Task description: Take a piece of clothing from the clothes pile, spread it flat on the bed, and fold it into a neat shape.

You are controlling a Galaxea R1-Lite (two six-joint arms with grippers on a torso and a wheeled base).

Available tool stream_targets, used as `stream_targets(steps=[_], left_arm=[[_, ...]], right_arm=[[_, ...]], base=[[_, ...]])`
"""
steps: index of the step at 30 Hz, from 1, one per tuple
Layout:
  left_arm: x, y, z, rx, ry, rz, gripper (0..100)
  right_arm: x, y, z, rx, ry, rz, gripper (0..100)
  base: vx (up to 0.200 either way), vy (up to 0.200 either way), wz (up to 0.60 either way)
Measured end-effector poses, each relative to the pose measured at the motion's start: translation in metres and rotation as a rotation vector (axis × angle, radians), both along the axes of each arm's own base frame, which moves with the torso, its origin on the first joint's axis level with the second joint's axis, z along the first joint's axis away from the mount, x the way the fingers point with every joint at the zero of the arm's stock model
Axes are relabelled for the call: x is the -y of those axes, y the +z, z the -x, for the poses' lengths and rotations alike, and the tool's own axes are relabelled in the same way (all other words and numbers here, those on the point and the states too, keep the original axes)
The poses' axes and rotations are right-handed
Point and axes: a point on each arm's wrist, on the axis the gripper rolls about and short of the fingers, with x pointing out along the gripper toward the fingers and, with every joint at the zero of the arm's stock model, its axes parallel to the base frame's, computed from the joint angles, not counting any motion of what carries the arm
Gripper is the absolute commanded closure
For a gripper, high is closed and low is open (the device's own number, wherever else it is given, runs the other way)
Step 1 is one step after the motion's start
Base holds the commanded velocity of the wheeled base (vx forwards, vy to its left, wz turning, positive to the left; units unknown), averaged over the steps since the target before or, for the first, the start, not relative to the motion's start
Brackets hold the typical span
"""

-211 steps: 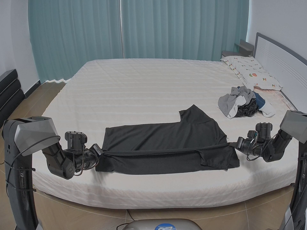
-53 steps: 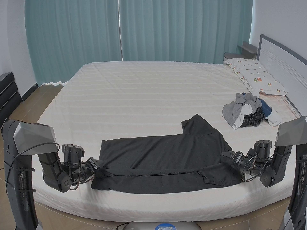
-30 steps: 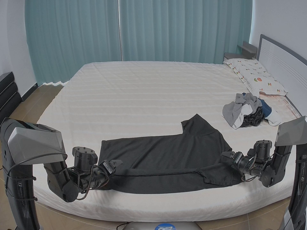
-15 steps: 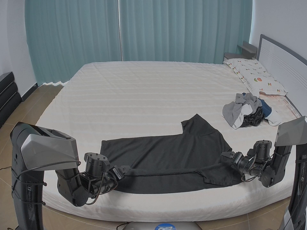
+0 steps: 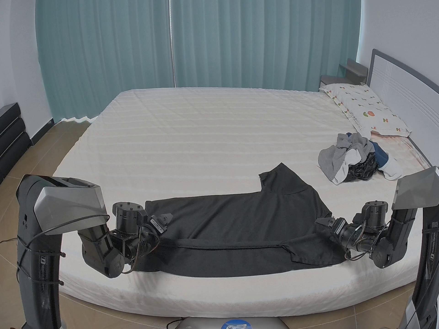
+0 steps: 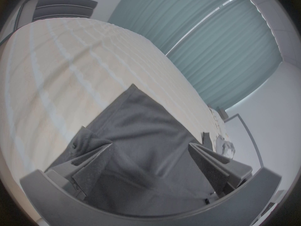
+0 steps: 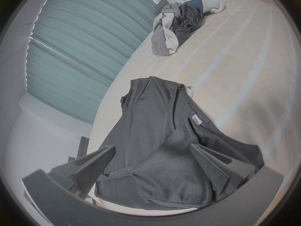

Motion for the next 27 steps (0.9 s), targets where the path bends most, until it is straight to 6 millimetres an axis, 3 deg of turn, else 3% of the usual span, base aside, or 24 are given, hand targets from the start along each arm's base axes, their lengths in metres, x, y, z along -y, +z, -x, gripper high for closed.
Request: stream_targets(steps=[10, 18, 27], left_arm=[[-0.018, 0.0, -0.021, 0.04, 0.079, 0.031, 0], [-0.046, 0.006, -0.035, 0.067, 0.196, 0.128, 0], [-0.06, 0.013, -0.015, 0.017, 0.173, 0.15, 0]], right_arm=[[-0.001, -0.002, 0.0, -0.005, 0.002, 0.0, 0], [-0.001, -0.002, 0.0, -0.004, 0.001, 0.001, 0], [-0.001, -0.002, 0.001, -0.007, 0.002, 0.001, 0]], base=[[0.0, 0.0, 0.0], [0.0, 0.0, 0.0], [0.0, 0.0, 0.0]])
